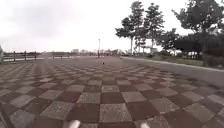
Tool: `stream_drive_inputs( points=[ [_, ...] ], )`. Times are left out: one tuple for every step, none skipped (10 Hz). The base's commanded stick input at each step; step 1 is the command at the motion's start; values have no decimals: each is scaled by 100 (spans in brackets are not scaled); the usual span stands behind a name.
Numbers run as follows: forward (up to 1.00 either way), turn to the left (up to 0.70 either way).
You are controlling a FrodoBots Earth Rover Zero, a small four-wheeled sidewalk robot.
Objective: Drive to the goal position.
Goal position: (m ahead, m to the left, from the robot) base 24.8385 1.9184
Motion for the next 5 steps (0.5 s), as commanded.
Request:
stream_drive_inputs(
  points=[
    [70, 0],
    [70, 0],
    [70, 0],
    [70, 0],
    [70, 0]
  ],
)
